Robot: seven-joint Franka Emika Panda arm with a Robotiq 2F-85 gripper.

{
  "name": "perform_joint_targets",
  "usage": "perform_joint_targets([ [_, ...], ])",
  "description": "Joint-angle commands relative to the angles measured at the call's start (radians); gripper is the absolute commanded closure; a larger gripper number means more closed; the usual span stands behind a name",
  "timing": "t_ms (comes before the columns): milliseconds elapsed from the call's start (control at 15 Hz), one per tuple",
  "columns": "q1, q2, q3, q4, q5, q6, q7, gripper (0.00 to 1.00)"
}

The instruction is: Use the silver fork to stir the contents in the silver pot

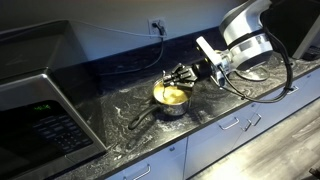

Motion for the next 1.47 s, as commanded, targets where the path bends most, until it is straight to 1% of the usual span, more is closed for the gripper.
perform_joint_targets([
  [0, 0.001, -0.111, -0.017, -0.058, -0.044, 0.012, -0.023, 0.97],
  [267, 0.002, -0.229, -0.037, -0.102, -0.111, 0.045, 0.008, 0.97],
  [400, 0.004, -0.281, -0.045, -0.121, -0.15, 0.076, 0.047, 0.97],
  [533, 0.002, -0.324, -0.048, -0.136, -0.184, 0.109, 0.052, 0.97],
  [667, 0.004, -0.346, -0.049, -0.137, -0.237, 0.15, 0.0, 0.97],
  [800, 0.007, -0.358, -0.049, -0.137, -0.316, 0.201, -0.059, 0.97],
  [1400, -0.007, -0.414, -0.051, -0.176, -0.681, 0.284, -0.277, 0.97],
])
